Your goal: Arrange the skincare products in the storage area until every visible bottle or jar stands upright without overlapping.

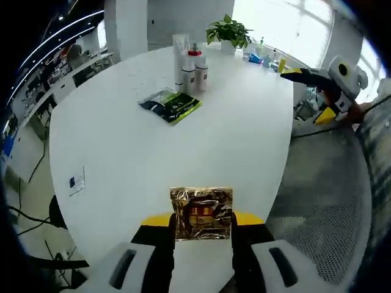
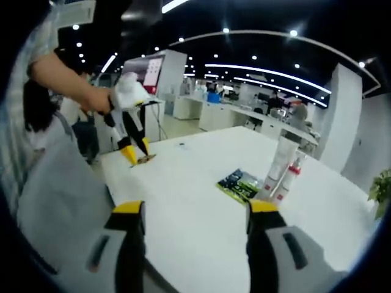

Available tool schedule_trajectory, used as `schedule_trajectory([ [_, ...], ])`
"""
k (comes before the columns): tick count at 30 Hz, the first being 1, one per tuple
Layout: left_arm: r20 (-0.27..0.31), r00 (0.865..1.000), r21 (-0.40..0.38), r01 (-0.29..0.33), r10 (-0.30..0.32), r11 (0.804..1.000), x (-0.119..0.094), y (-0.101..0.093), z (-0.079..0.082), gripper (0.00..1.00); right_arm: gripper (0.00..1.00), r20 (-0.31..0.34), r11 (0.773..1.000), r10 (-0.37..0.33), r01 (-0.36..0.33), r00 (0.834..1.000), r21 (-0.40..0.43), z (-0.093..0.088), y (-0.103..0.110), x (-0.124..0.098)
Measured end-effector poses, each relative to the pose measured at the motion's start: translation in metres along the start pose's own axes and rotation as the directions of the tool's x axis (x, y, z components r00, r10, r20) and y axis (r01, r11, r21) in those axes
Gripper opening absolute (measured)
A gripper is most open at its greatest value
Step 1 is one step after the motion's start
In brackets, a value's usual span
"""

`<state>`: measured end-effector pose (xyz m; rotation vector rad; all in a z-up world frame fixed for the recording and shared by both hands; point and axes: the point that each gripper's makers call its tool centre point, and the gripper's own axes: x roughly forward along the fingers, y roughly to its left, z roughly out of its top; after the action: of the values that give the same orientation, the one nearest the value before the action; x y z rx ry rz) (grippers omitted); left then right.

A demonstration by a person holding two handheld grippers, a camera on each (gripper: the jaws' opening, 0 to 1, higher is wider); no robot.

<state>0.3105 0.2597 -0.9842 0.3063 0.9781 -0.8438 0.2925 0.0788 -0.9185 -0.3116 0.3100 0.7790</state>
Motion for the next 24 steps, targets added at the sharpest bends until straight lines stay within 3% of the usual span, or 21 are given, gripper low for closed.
schedule_trajectory([
  [4,0.082,0.996,-0.023,0.035,-0.033,0.999,0.006,-0.031,0.021,0.36,0.64,-0.003,1.0,0.01,-0.01,1.0,0.0,0.0,0.003,0.001],
  [9,0.131,0.99,-0.044,0.066,-0.059,0.997,0.018,-0.06,0.03,0.36,0.62,0.004,0.995,0.049,-0.049,0.999,0.084,0.0,0.006,0.002],
  [15,0.156,0.987,-0.057,0.037,-0.027,0.998,0.027,-0.079,0.028,0.36,0.54,0.012,0.987,0.084,-0.085,0.996,0.135,0.0,0.01,0.001],
  [20,0.214,0.977,-0.1,0.011,0.011,0.995,0.028,-0.09,0.033,0.36,0.5,0.01,0.976,0.108,-0.108,0.994,0.19,-0.001,0.012,0.003],
  [24,0.245,0.969,-0.134,0.011,0.023,0.991,0.029,-0.099,0.039,0.36,0.41,0.022,0.944,0.167,-0.167,0.986,0.285,0.0,0.02,0.003],
])
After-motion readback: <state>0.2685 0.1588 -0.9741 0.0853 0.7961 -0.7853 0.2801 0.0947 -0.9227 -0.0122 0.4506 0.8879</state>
